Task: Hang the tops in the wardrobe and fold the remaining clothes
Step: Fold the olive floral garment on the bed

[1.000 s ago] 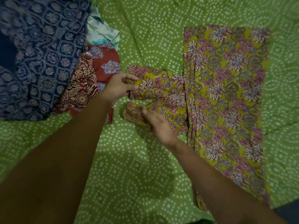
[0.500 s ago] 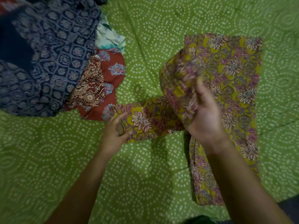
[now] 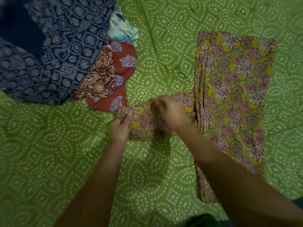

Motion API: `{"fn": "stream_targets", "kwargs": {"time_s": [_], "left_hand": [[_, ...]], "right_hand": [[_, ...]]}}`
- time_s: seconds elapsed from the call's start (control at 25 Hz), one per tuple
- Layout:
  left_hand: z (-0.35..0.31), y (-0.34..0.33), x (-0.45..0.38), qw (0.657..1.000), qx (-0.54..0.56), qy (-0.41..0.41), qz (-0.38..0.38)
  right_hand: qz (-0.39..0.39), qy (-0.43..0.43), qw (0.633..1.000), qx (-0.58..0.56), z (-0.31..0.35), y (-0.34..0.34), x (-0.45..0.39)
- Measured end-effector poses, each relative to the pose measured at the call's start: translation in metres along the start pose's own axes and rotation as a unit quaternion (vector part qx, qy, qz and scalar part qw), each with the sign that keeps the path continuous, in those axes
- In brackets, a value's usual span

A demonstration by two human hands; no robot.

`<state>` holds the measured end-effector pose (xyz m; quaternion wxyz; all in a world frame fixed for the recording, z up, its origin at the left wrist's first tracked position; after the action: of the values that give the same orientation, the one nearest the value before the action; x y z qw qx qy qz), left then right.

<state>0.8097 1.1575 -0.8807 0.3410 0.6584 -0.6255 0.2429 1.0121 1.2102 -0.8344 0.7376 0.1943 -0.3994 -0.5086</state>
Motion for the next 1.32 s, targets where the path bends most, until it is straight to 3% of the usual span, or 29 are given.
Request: {"fn": "stream_targets", "kwargs": {"time_s": [0.04, 0.12, 0.24, 0.4, 0.84, 1.24, 1.32], "left_hand": [[0.004, 0.002, -0.002, 0.999, -0.008, -0.005, -0.037], [0.007, 0.003, -0.005, 0.998, 0.024, -0.019, -0.055], [0.007, 0.005, -0.009, 0.997, 0.024, -0.025, -0.064], [0.008, 0.007, -0.01, 0.997, 0.016, -0.033, -0.068], [-0.006, 0.004, 0.008, 0.995, 0.0, -0.032, -0.089], [0.0, 0.006, 0.003, 0.997, 0.014, -0.03, -0.072], [0.0, 0.006, 0.003, 0.997, 0.012, -0.035, -0.074]], "right_hand": [[-0.015, -0.042, 0.995, 0.092, -0.025, 0.021, -0.005], [0.036, -0.099, 0.97, 0.219, -0.066, 0.05, -0.016], [0.133, -0.049, 0.957, 0.253, -0.078, 0.061, -0.034], [0.179, -0.013, 0.938, 0.296, -0.072, 0.062, -0.043], [0.137, 0.041, 0.956, 0.258, -0.077, 0.064, -0.038], [0.178, -0.006, 0.944, 0.279, -0.083, 0.075, -0.048], [0.158, -0.022, 0.947, 0.28, -0.082, 0.08, -0.056]]}}
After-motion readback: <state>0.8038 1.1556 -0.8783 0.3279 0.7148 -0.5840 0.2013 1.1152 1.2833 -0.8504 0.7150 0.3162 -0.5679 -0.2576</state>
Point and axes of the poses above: each hand's wrist, its own x-axis away from the middle knuckle, its own y-axis out of the back of the hand, z = x × y, the point moved 6 cm from there along -x, towards the middle knuckle, and after that the axes turned 13 degrees about z, right-handed, at the moved point
